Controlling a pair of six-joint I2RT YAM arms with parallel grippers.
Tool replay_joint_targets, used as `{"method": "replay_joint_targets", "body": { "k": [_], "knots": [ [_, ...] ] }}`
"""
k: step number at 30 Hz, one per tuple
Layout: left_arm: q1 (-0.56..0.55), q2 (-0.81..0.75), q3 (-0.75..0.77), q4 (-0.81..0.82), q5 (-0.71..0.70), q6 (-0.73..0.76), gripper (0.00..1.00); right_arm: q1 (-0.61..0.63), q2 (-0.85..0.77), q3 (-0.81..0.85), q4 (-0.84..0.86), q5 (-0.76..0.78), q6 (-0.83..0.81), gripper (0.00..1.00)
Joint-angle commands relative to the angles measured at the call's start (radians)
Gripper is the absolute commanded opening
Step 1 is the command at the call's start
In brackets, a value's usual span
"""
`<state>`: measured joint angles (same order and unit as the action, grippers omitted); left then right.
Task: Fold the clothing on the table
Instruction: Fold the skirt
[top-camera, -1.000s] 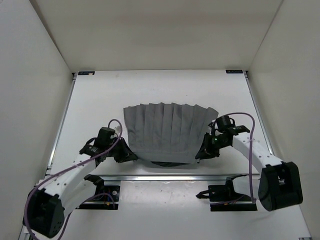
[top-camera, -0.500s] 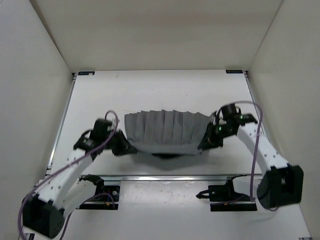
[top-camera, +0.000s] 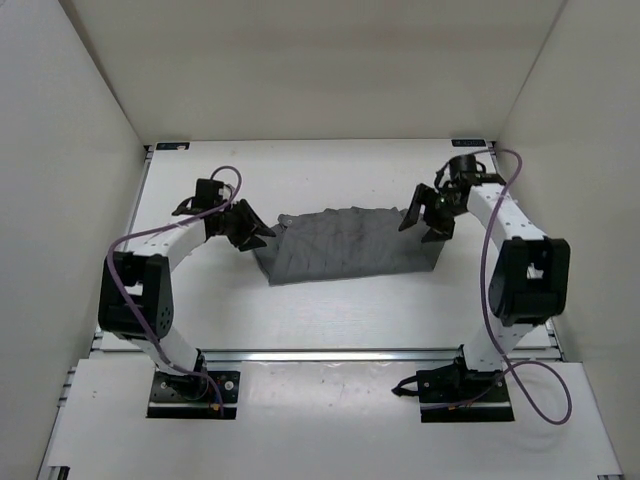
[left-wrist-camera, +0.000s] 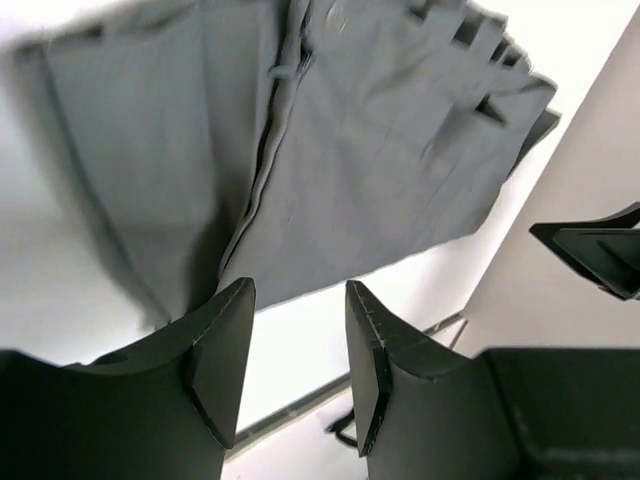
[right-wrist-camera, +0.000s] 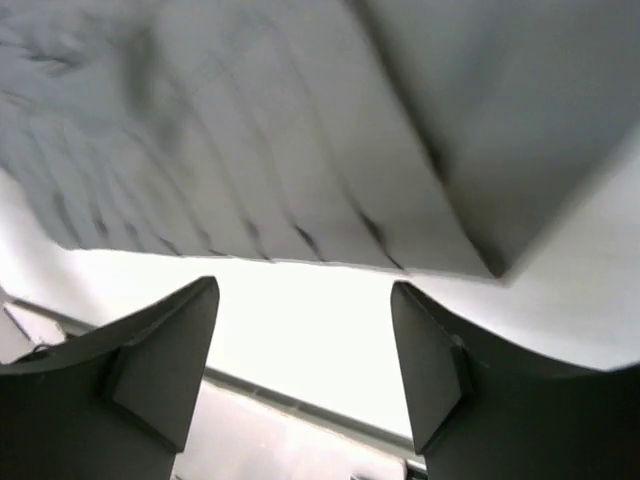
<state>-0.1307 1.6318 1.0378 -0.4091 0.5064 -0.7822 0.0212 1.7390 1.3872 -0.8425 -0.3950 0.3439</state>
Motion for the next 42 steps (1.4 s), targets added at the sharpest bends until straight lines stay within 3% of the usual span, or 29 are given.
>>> {"method": "replay_joint_targets", "body": {
  "k": [1,8,15,17,18,19,20,21,23,28,31,34,39,42],
  "knots": [
    [-0.006,-0.147,-0.074,0.021,-0.011,0.027,0.52,-0.082,-0.171,-0.195,0.153,0.028,0.026,0.67],
    [-0.089,-0.224,-0.278,0.053,-0.248,0.006,0.53,-0.165,-0.115,-0.366,0.259,0.07,0.053,0.69],
    [-0.168,-0.115,-0.234,0.03,-0.373,-0.014,0.56,-0.124,0.01,-0.35,0.304,0.082,0.095,0.66],
    [-0.185,-0.078,-0.219,0.047,-0.381,-0.023,0.56,-0.104,0.046,-0.332,0.292,0.076,0.093,0.5],
    [-0.193,-0.063,-0.211,0.044,-0.381,-0.022,0.55,-0.093,0.054,-0.327,0.286,0.071,0.09,0.3],
    [-0.195,-0.034,-0.206,0.053,-0.385,-0.017,0.5,-0.083,0.06,-0.329,0.281,0.065,0.086,0.12],
    [-0.202,0.002,-0.193,0.049,-0.356,-0.015,0.38,-0.081,0.057,-0.332,0.267,0.07,0.078,0.0],
    [-0.204,0.016,-0.182,0.052,-0.339,-0.006,0.28,-0.09,0.051,-0.338,0.261,0.074,0.076,0.0],
    [-0.217,0.052,-0.173,0.05,-0.322,0.006,0.0,-0.116,0.013,-0.332,0.206,0.103,0.041,0.0],
    [-0.274,0.028,-0.189,0.093,-0.321,-0.031,0.0,-0.156,-0.081,-0.161,0.03,0.327,-0.043,0.0],
    [-0.285,0.02,-0.18,0.104,-0.309,-0.049,0.0,-0.034,-0.119,-0.019,-0.05,0.358,-0.043,0.0],
    [-0.291,0.034,-0.167,0.095,-0.321,-0.052,0.0,0.139,-0.112,0.032,-0.012,0.306,0.003,0.0],
    [-0.3,0.059,-0.137,0.073,-0.319,-0.048,0.0,0.458,-0.053,0.045,0.205,0.243,0.093,0.0],
    [-0.296,0.054,-0.142,0.065,-0.319,-0.043,0.0,0.584,0.008,0.062,0.316,0.193,0.101,0.0]
  ]
}}
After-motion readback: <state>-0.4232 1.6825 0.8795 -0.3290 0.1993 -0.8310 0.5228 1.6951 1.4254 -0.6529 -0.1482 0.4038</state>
